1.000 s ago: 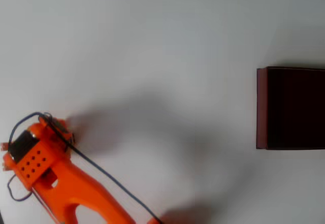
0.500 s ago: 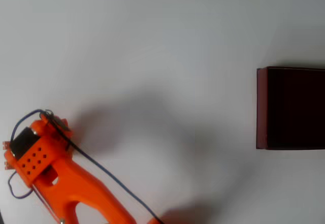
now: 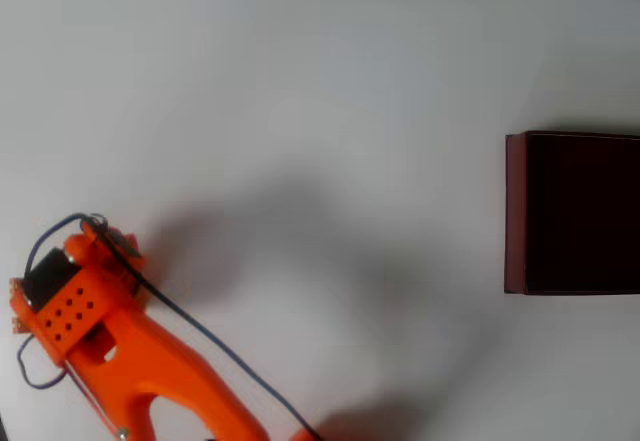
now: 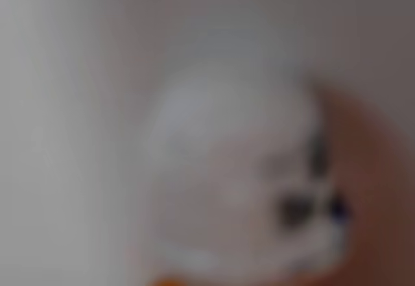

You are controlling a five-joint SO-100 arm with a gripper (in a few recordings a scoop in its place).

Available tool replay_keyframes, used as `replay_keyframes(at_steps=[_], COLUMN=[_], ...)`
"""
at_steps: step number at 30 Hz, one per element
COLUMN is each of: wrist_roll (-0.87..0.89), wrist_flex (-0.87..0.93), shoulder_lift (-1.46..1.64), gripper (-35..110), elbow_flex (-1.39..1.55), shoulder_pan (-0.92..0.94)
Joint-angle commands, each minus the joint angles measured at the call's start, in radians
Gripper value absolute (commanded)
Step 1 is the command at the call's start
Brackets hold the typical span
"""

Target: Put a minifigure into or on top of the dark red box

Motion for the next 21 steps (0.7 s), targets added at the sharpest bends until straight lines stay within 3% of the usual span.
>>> replay_keyframes(at_steps=[1, 9, 15, 21], wrist_roll=[-0.008, -0.055, -0.164, -0.282], wrist_flex=[0.054, 0.186, 0.302, 0.302], shoulder_lift=[0.098, 0.669, 1.200, 1.109], gripper=[0, 0, 0, 0], elbow_flex=[0.018, 0.230, 0.393, 0.301], shoulder_pan=[0.000, 0.186, 0.638, 1.032])
